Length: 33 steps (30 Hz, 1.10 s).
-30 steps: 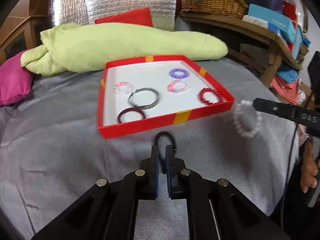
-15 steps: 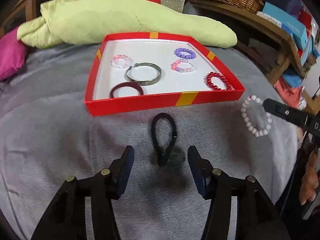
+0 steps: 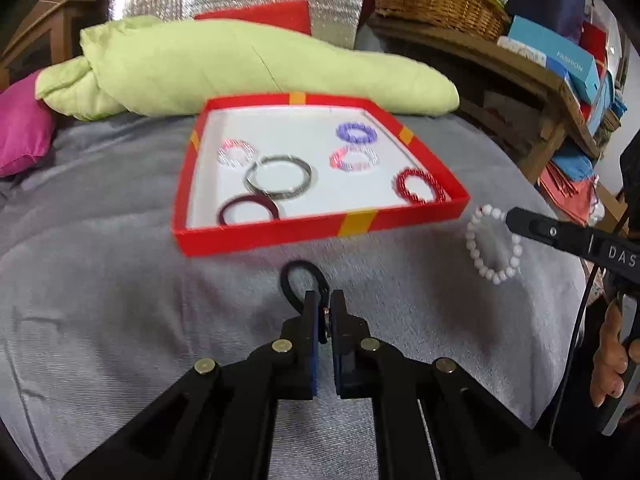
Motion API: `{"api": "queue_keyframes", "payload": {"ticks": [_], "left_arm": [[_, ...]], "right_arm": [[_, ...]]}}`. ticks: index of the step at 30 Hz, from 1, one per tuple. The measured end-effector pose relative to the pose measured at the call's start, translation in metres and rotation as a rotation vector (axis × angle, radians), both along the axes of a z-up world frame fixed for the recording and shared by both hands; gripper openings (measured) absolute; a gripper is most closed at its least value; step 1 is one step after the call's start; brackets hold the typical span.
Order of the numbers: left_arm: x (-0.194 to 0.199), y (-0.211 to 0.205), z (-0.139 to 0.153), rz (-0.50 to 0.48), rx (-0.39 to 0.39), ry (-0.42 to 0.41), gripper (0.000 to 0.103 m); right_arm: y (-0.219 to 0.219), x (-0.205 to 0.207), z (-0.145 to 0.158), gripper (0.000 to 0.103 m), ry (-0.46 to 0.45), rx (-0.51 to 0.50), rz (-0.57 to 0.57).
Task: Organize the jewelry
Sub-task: 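Carry the black hair tie into the red box while the right tool carries the white bracelet there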
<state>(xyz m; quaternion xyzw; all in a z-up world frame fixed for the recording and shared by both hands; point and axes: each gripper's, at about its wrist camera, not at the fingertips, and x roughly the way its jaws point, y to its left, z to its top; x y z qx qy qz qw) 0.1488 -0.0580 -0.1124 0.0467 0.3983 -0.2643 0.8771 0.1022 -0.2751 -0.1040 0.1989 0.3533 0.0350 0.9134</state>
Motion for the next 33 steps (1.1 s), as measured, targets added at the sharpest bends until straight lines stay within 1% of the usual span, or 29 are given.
{"api": "queue_keyframes", "payload": {"ticks": [5,9,12,15,17,20,22,25,29,33], "left_arm": [[-0.007,0.008,0.019,0.019,-0.032,-0.09,0.005],[-0.01,0.011,0.028,0.031,-0.056,-0.13,0.005],[-0.011,0.012,0.033,0.042,-0.05,-0.165,0.005],[-0.013,0.01,0.035,0.056,-0.022,-0.196,0.005],[-0.013,0.008,0.034,0.074,0.025,-0.215,0.005],[-0.011,0.008,0.031,0.099,0.069,-0.213,0.005],[-0.009,0.008,0.028,0.12,0.113,-0.213,0.005],[-0.006,0.012,0.025,0.147,0.131,-0.194,0.005],[-0.006,0.013,0.024,0.171,0.187,-0.216,0.005],[-0.009,0.01,0.026,0.161,0.203,-0.239,0.005]], "right_arm": [[0.003,-0.003,0.006,0.011,-0.035,0.011,0.016],[0.007,-0.007,0.012,0.011,-0.072,0.014,0.04],[0.01,-0.01,0.017,0.011,-0.102,0.019,0.055],[0.013,-0.012,0.021,0.011,-0.118,0.016,0.063],[0.014,-0.012,0.021,0.011,-0.116,0.017,0.066],[0.015,-0.011,0.02,0.011,-0.111,0.013,0.068],[0.015,-0.011,0.019,0.011,-0.109,0.012,0.068],[0.015,-0.009,0.017,0.011,-0.094,0.01,0.065],[0.017,-0.006,0.013,0.011,-0.076,0.008,0.072],[0.023,-0.005,0.012,0.011,-0.072,0.005,0.089]]}}
